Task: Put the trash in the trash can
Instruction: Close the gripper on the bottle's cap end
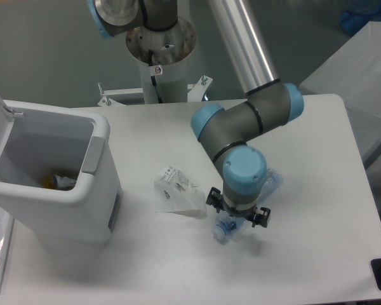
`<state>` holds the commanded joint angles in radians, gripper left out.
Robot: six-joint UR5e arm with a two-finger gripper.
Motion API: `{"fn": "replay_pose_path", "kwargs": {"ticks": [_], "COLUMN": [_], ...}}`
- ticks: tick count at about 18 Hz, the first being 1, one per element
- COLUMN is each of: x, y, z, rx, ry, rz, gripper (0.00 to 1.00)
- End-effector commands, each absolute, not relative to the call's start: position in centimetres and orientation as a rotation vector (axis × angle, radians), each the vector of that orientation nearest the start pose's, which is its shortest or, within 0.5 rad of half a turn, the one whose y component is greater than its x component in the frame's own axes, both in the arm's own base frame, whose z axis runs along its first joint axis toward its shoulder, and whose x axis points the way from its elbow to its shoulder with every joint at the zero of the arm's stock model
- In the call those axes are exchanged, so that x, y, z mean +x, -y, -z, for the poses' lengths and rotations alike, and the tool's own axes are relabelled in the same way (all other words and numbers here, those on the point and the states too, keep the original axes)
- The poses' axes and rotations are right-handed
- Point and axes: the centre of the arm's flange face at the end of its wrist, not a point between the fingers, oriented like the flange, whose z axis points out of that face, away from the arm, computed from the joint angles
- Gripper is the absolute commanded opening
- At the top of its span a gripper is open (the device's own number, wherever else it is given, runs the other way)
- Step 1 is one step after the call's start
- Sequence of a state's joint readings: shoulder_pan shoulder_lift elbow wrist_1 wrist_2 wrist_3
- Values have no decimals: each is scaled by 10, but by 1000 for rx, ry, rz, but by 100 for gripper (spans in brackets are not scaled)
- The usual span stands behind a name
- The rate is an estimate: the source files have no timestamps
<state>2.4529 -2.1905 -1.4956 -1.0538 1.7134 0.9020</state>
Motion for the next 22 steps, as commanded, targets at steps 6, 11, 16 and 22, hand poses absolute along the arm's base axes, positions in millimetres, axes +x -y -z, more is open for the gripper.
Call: {"fn": "replay_pose_path", "kwargs": {"ticks": [6,11,16,22], "x": [-452,-455,-457,-471], "y": [-529,-532,-534,-541], "z": [-196,-196,-206,-246], "rx": [-3281,-3279,-3258,-3184], "ry": [-40,-42,-41,-16], "rz": [-114,-118,-133,-193], "gripper": [72,63,62,62]}}
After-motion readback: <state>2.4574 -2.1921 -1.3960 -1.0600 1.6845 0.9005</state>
